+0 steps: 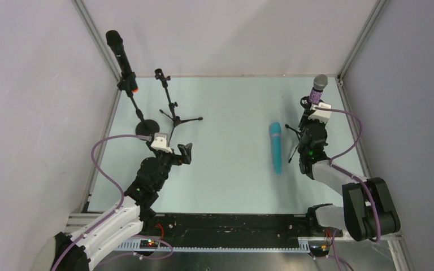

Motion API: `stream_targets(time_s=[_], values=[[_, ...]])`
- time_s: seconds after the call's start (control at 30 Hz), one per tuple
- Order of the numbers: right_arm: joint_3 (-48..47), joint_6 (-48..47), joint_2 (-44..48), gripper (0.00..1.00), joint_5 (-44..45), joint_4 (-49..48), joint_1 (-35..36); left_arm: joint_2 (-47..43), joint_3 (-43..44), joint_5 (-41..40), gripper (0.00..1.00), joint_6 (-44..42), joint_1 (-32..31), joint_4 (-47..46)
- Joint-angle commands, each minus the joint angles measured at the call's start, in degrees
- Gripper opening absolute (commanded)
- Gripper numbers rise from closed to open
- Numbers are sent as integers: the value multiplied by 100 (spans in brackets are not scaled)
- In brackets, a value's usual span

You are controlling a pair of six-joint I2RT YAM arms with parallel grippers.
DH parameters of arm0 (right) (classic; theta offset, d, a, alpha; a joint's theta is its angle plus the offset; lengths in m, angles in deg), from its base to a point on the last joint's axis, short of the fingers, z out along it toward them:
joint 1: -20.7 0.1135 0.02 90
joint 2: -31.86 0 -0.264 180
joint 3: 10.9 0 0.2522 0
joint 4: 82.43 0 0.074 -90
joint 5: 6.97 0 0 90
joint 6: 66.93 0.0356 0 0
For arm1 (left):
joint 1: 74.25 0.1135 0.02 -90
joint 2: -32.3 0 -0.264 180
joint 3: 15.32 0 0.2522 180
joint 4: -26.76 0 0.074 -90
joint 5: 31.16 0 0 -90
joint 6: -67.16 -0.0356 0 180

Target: Attach the microphones to the stand

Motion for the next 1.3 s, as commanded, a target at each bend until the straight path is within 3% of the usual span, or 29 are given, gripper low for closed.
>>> stream_targets(time_s=[0.0,0.3,0.53,0.63,0.9,1.03,1.27], values=[[-76,-247,-236,0,484,-473,180,-52,-15,-4,100,6,32,-142],[113,-800,-667,0,1553,-1567,616,-46,-15,-8,100,17,32,-139],[408,-1610,-1118,18,2129,-3069,911,-38,-6,4,100,18,32,-136],[455,-1714,-1173,21,2137,-3180,985,-29,-9,3,100,12,29,-144],[505,-697,-499,43,1418,-1811,882,-23,-6,5,100,9,31,-142],[505,-125,-94,49,970,-857,719,-25,-4,3,100,9,36,-137],[497,279,331,58,658,-172,535,-34,-8,7,100,9,34,-136]])
